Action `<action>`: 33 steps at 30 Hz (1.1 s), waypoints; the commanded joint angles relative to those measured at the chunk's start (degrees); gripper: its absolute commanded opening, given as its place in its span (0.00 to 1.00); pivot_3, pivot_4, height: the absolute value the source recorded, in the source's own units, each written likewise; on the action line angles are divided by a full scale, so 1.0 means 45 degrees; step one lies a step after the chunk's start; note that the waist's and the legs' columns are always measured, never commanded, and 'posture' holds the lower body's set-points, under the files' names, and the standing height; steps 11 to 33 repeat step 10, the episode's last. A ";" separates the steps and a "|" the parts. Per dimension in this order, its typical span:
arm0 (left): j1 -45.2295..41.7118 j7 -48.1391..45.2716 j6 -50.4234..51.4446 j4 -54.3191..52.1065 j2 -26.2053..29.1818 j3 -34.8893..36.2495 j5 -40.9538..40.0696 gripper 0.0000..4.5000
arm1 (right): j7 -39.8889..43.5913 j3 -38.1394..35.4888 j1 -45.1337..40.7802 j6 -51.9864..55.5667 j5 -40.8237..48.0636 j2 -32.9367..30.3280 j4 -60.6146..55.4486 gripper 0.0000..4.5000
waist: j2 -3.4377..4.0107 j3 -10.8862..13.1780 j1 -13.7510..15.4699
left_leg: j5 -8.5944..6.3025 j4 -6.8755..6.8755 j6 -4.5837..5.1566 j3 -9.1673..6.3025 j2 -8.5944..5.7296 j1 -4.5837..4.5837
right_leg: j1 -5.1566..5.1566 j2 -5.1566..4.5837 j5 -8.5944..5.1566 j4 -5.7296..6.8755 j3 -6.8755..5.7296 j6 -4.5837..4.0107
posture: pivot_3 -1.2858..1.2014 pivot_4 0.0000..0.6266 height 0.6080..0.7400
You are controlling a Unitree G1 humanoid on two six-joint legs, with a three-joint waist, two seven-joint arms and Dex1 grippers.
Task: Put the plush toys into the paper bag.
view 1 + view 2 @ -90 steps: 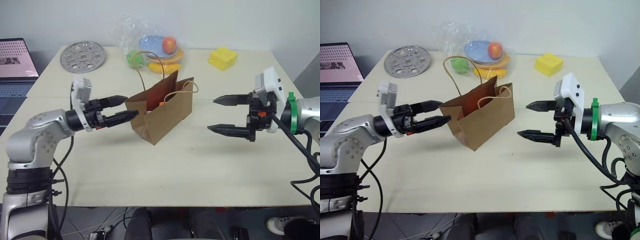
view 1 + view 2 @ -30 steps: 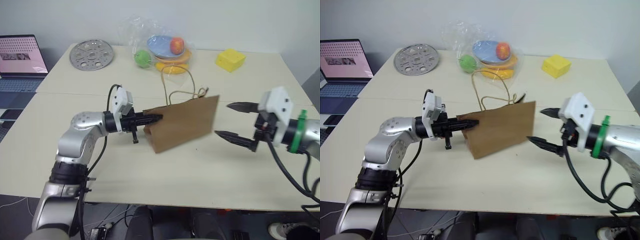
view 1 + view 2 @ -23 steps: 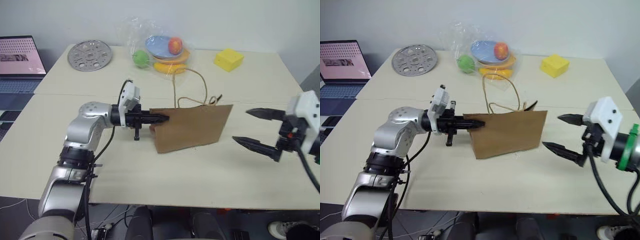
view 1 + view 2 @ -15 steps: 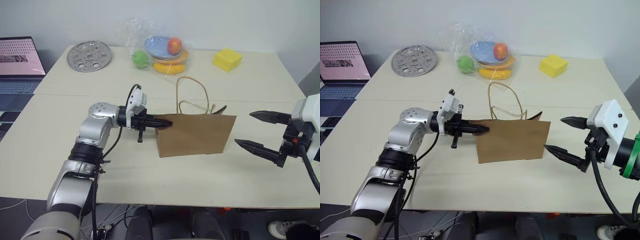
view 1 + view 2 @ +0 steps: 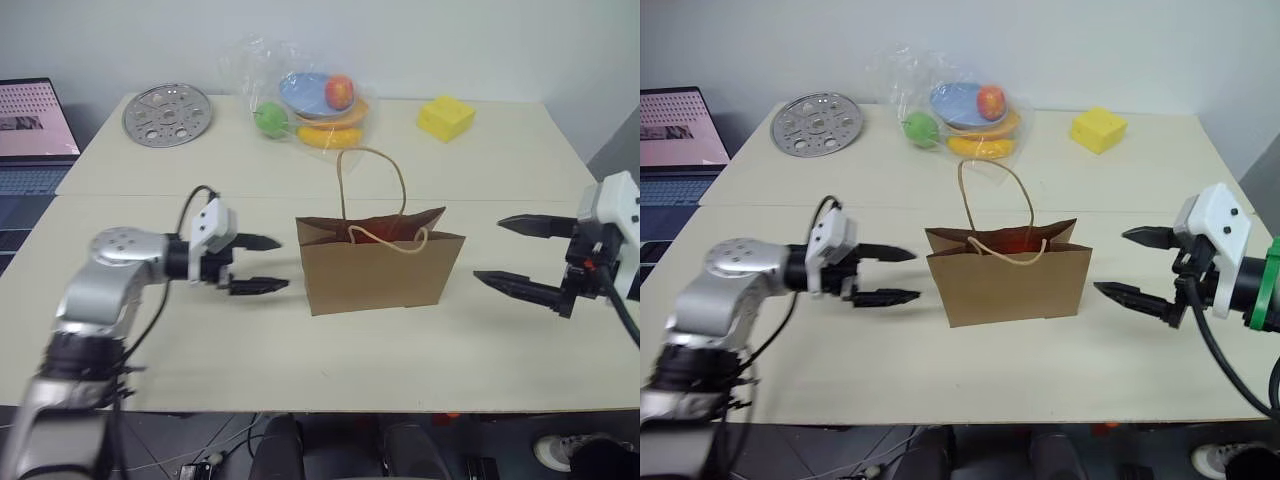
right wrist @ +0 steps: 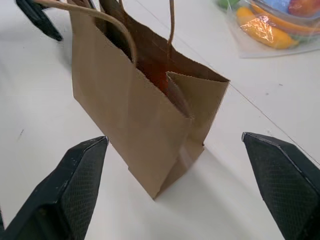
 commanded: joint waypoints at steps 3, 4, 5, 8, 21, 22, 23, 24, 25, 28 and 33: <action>0.2391 0.0971 0.1223 -0.2201 0.1938 0.3603 -0.0497 0.83 | 0.3041 0.0652 -0.0855 -0.2494 -0.1691 -0.1720 0.2819 1.00 | -0.0003 0.0012 0.0019 | 0.0000 0.0002 0.0000 0.0024 0.0009 0.0001 | -0.0009 -0.0007 -0.0028 -0.0010 0.0008 0.0019 | 0.52 0.24 1.00; 0.2800 0.1000 0.1215 -0.2208 0.2192 0.4125 -0.0502 0.83 | 0.3363 0.0764 -0.1036 -0.2611 -0.1847 -0.1976 0.3386 1.00 | -0.0003 0.0012 0.0048 | -0.0001 0.0001 -0.0001 0.0027 0.0008 0.0002 | -0.0010 -0.0011 -0.0030 -0.0010 0.0007 0.0015 | 0.52 0.24 1.00; 0.3094 0.1004 0.1171 -0.2130 0.2388 0.4549 -0.0511 0.83 | 0.3673 0.0838 -0.1158 -0.2781 -0.1993 -0.2160 0.3842 1.00 | -0.0001 0.0013 0.0071 | -0.0001 0.0001 -0.0001 0.0028 0.0006 0.0006 | -0.0006 -0.0013 -0.0032 -0.0010 0.0005 0.0014 | 0.52 0.24 1.00; 0.3482 0.1036 0.1336 -0.1980 0.2696 0.5300 -0.0727 0.83 | 0.4240 0.1104 -0.1513 -0.3464 -0.2518 -0.2342 0.4735 1.00 | 0.0002 0.0014 0.0101 | -0.0001 0.0001 -0.0001 0.0044 0.0006 0.0012 | -0.0008 -0.0019 -0.0062 -0.0011 0.0008 -0.0018 | 0.52 0.24 1.00; 0.3710 0.0951 0.1371 -0.2090 0.2747 0.5429 -0.0860 0.83 | 0.4310 0.1297 -0.1829 -0.3574 -0.2635 -0.2283 0.4933 1.00 | 0.0002 0.0014 0.0094 | -0.0001 0.0001 -0.0001 0.0058 0.0007 0.0015 | -0.0008 -0.0021 -0.0071 -0.0010 0.0014 -0.0036 | 0.52 0.24 1.00; 0.3710 0.0951 0.1371 -0.2090 0.2747 0.5429 -0.0860 0.83 | 0.4310 0.1297 -0.1829 -0.3574 -0.2635 -0.2283 0.4933 1.00 | 0.0002 0.0014 0.0094 | -0.0001 0.0001 -0.0001 0.0058 0.0007 0.0015 | -0.0008 -0.0021 -0.0071 -0.0010 0.0014 -0.0036 | 0.52 0.24 1.00; 0.3710 0.0951 0.1371 -0.2090 0.2747 0.5429 -0.0860 0.83 | 0.4310 0.1297 -0.1829 -0.3574 -0.2635 -0.2283 0.4933 1.00 | 0.0002 0.0014 0.0094 | -0.0001 0.0001 -0.0001 0.0058 0.0007 0.0015 | -0.0008 -0.0021 -0.0071 -0.0010 0.0014 -0.0036 | 0.52 0.24 1.00; 0.3710 0.0951 0.1371 -0.2090 0.2747 0.5429 -0.0860 0.83 | 0.4310 0.1297 -0.1829 -0.3574 -0.2635 -0.2283 0.4933 1.00 | 0.0002 0.0014 0.0094 | -0.0001 0.0001 -0.0001 0.0058 0.0007 0.0015 | -0.0008 -0.0021 -0.0071 -0.0010 0.0014 -0.0036 | 0.52 0.24 1.00; 0.3710 0.0951 0.1371 -0.2090 0.2747 0.5429 -0.0860 0.83 | 0.4310 0.1297 -0.1829 -0.3574 -0.2635 -0.2283 0.4933 1.00 | 0.0002 0.0014 0.0094 | -0.0001 0.0001 -0.0001 0.0058 0.0007 0.0015 | -0.0008 -0.0021 -0.0071 -0.0010 0.0014 -0.0036 | 0.52 0.24 1.00; 0.3710 0.0951 0.1371 -0.2090 0.2747 0.5429 -0.0860 0.83 | 0.4310 0.1297 -0.1829 -0.3574 -0.2635 -0.2283 0.4933 1.00 | 0.0002 0.0014 0.0094 | -0.0001 0.0001 -0.0001 0.0058 0.0007 0.0015 | -0.0008 -0.0021 -0.0071 -0.0010 0.0014 -0.0036 | 0.52 0.24 1.00; 0.3710 0.0951 0.1371 -0.2090 0.2747 0.5429 -0.0860 0.83 | 0.4310 0.1297 -0.1829 -0.3574 -0.2635 -0.2283 0.4933 1.00 | 0.0002 0.0014 0.0094 | -0.0001 0.0001 -0.0001 0.0058 0.0007 0.0015 | -0.0008 -0.0021 -0.0071 -0.0010 0.0014 -0.0036 | 0.52 0.24 1.00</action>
